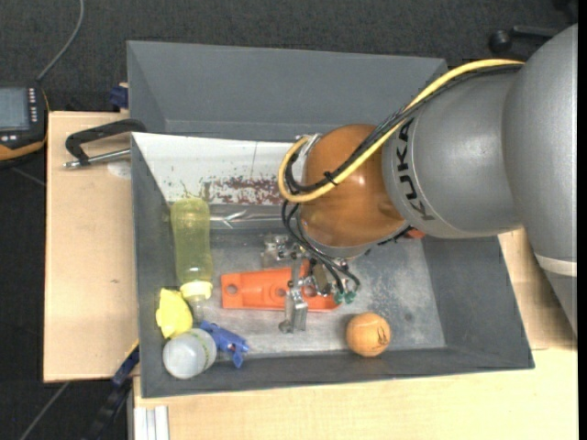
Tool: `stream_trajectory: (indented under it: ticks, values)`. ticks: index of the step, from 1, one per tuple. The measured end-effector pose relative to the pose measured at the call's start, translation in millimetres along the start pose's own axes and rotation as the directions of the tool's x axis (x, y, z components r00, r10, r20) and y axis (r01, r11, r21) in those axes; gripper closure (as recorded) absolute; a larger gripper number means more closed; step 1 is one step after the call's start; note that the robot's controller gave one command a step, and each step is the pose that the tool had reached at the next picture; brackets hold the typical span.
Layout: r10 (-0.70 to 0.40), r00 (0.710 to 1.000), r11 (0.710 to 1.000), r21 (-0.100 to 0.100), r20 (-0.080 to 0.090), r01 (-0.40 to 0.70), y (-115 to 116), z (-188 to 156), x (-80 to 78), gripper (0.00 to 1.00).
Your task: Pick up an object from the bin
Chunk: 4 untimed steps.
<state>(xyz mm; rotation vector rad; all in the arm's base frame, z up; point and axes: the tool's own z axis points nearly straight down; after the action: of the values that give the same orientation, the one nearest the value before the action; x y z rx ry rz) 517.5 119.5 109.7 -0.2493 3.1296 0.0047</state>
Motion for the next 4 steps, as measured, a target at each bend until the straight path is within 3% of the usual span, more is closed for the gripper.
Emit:
stream_trajectory:
  ticks: [1, 2, 3, 4]
  values:
    - [-0.391, 0.92, 0.92, 0.001, 0.003, 0.391, -16, 36, -5.4, 1.0]
    - [-0.391, 0.92, 0.92, 0.001, 0.003, 0.391, -16, 36, -5.4, 1.0]
    - [-0.422, 0.907, 0.907, 0.001, 0.006, 0.422, -15, 37, -39.8, 1.0]
    - [-0.393, 0.92, 0.92, 0.004, 0.008, 0.393, 17, 38, -64.7, 1.0]
